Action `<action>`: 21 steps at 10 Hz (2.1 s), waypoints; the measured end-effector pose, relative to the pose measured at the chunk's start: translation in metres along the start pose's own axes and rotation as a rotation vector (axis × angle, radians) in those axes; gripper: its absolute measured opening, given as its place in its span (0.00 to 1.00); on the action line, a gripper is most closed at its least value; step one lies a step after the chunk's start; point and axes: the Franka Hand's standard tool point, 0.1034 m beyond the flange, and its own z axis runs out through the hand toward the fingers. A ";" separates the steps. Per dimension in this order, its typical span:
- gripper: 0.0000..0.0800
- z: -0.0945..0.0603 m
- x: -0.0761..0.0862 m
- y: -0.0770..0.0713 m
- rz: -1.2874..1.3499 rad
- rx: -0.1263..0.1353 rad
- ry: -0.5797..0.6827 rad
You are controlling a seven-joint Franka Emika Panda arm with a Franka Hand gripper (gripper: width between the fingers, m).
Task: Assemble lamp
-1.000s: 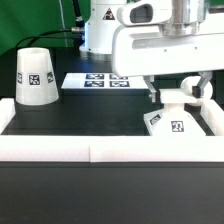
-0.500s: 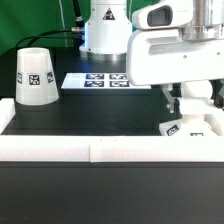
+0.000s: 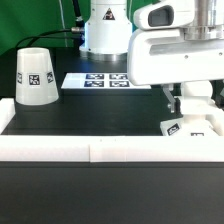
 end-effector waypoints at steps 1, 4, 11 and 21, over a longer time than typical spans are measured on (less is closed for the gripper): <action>0.69 0.000 -0.011 -0.001 -0.009 0.000 -0.005; 0.87 -0.002 -0.037 -0.004 -0.027 -0.004 -0.012; 0.87 -0.039 -0.119 -0.010 -0.049 -0.019 -0.055; 0.87 -0.025 -0.140 -0.054 -0.045 -0.007 -0.044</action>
Offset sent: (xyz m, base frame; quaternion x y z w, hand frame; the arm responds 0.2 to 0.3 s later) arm -0.0469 0.0030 0.0047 0.0059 0.0062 -0.0212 0.9997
